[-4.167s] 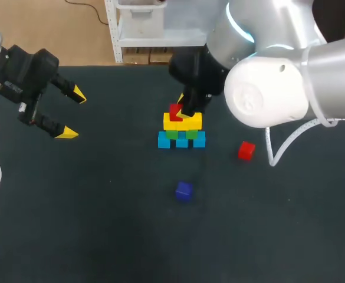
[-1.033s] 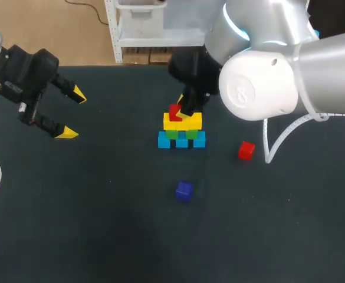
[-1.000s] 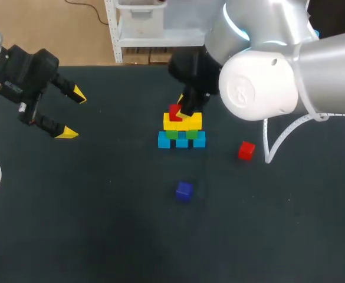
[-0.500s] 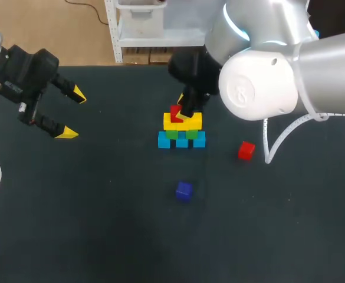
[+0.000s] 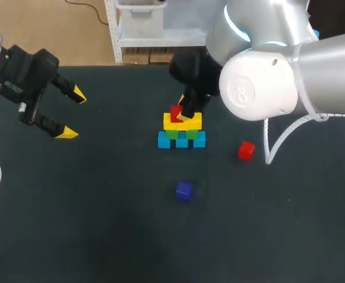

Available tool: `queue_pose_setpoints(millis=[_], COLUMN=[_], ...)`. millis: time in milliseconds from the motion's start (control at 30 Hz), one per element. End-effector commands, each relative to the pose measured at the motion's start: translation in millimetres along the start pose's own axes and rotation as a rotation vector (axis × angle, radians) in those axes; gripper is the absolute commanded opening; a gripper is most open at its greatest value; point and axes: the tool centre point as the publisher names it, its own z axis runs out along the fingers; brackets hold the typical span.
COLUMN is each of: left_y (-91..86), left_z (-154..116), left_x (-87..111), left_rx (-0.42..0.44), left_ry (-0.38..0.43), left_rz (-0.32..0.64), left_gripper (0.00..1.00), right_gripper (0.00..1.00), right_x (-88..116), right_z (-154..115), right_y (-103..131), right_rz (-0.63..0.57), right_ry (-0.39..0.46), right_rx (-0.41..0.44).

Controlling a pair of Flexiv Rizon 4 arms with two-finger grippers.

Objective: Place the blue cubes, place green cubes on the blue cubes, place the yellow cubes on the green cubes, then place the red cubes on the yellow cubes, and place purple cube on the red cubes.

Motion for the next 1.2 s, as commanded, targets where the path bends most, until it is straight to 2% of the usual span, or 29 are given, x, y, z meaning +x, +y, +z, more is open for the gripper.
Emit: queue_pose_setpoints(millis=[33, 1200], left_y=[-0.5, -0.5], left_z=[0.1, 0.1], left_x=[1.1, 1.1], left_rx=[-0.002, -0.002], left_ry=[-0.003, -0.003], left_rz=[0.003, 0.003], left_gripper=[1.00, 1.00], right_gripper=[0.42, 0.42], right_x=[-2.1, -5.7], right_z=[1.7, 0.5], right_y=[-2.2, -5.5], right_rz=[-0.002, -0.010], right_ry=[-0.003, -0.004], right_rx=[-0.005, -0.005])
